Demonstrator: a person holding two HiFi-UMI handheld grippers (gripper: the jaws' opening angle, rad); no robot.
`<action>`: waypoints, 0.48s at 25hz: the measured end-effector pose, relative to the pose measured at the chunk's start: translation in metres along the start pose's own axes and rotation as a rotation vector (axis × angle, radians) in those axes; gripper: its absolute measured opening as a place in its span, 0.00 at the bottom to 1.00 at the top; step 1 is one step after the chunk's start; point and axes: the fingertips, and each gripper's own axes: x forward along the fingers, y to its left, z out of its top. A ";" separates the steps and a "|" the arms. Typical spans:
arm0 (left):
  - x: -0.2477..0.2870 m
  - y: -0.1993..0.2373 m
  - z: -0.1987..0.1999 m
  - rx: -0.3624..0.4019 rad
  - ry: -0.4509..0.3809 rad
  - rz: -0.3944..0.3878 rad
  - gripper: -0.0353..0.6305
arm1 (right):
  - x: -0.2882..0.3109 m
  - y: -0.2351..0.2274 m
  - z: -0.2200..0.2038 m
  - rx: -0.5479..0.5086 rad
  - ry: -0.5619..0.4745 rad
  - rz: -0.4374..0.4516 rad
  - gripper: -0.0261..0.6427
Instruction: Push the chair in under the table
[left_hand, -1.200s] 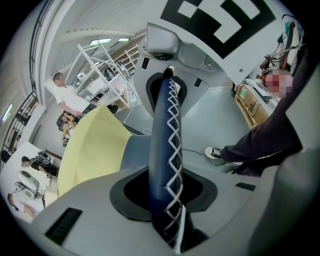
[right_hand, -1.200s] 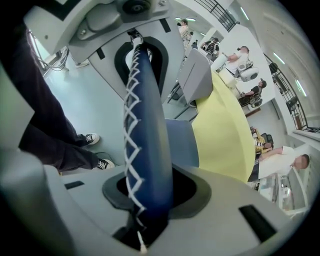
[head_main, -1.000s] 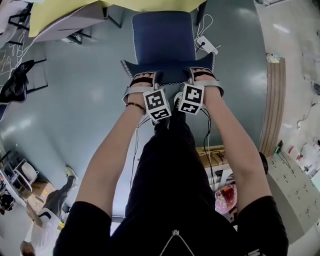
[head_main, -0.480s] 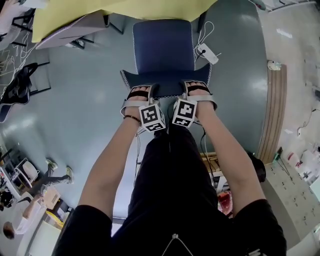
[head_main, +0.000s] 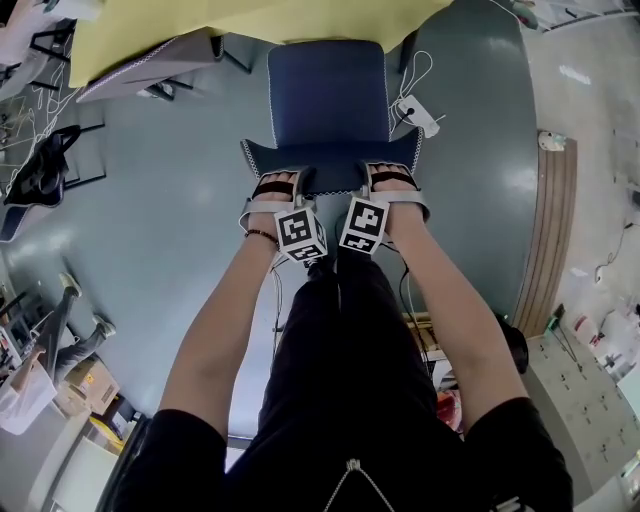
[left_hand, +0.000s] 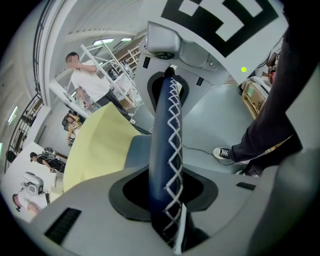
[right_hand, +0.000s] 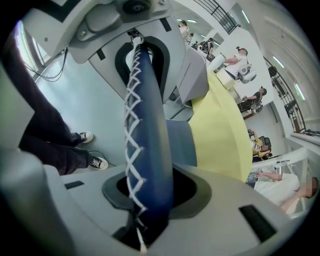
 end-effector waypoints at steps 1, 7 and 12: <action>0.004 0.007 0.001 0.000 0.001 -0.001 0.24 | 0.004 -0.008 -0.001 0.000 -0.002 0.004 0.22; 0.019 0.043 0.006 -0.013 0.005 0.009 0.24 | 0.018 -0.047 -0.004 -0.016 -0.010 0.002 0.22; 0.034 0.074 0.002 -0.020 0.007 0.011 0.24 | 0.033 -0.076 -0.001 -0.017 -0.012 0.002 0.22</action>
